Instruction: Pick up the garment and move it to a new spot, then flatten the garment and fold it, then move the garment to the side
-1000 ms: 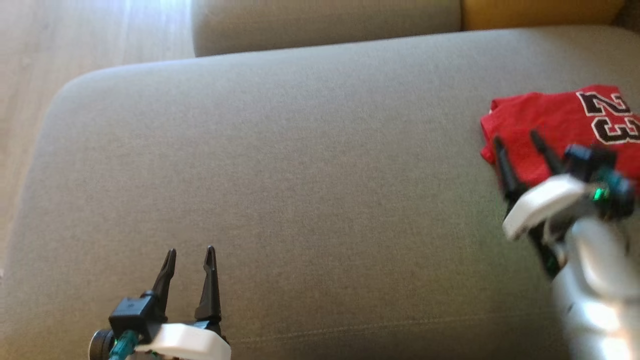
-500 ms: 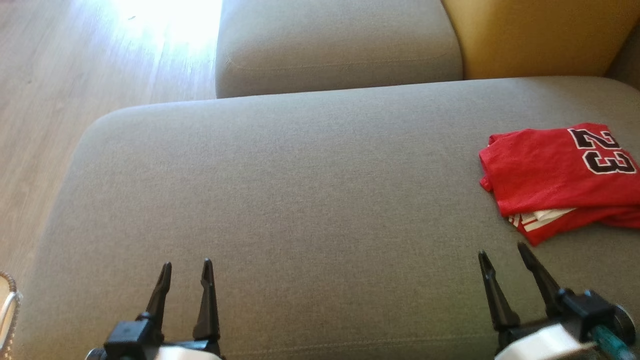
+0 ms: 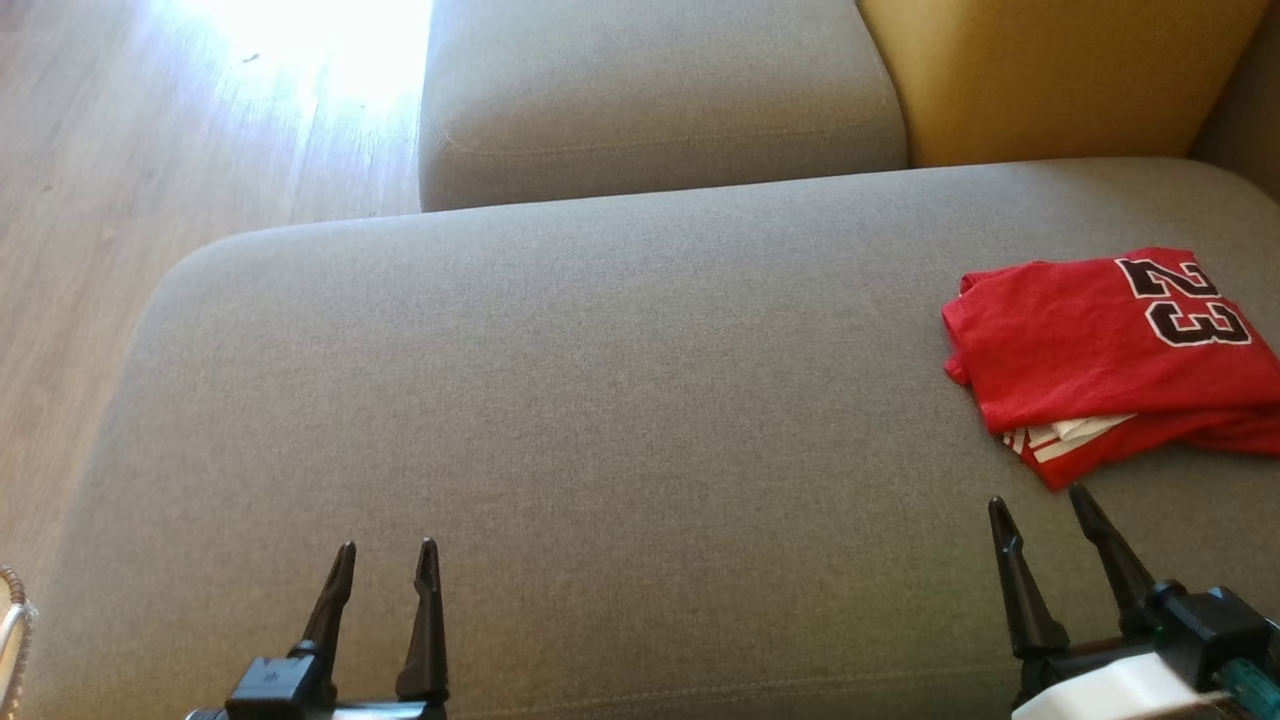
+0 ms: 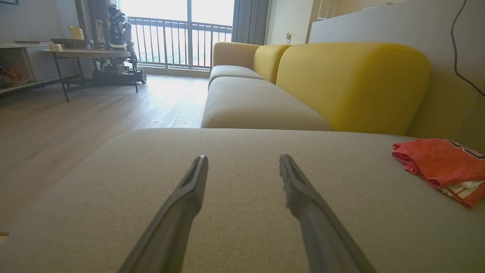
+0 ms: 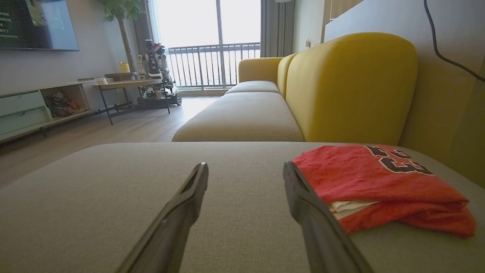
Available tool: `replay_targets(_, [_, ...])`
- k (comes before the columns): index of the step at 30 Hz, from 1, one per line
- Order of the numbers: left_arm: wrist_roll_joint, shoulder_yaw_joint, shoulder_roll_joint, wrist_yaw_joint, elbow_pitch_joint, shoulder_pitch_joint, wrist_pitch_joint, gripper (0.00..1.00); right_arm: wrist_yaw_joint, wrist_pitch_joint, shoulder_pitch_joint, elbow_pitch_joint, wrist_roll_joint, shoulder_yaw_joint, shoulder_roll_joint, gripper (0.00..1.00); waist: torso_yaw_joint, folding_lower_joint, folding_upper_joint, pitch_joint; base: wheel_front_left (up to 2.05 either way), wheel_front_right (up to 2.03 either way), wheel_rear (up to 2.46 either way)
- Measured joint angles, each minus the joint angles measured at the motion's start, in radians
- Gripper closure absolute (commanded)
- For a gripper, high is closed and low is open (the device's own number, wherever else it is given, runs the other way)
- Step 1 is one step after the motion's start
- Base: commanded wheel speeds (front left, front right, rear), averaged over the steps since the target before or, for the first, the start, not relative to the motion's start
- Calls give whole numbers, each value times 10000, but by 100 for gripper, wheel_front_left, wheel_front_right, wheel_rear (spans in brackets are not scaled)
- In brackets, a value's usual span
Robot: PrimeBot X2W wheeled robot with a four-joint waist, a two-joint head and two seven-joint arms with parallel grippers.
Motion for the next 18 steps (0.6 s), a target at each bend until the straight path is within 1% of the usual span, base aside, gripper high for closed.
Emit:
replay_targets(11, [0, -65, 0, -84, 138, 21, 0, 0, 0, 0, 1, -2, 0, 56, 2, 0, 79, 0, 0, -110, 0, 0, 0])
replay_targets(12, [0, -71, 0, -84, 180, 21, 0, 100, 0, 0, 2, -2, 0, 61, 2, 100, 85, 0, 0, -116, 0, 0, 0])
replay_targets(18, [-127, -75, 0, -84, 1043, 359, 50, 100, 0, 63, 349, 888, 94, 75, 27, 100, 86, 0, 0, -100, 0, 0, 0])
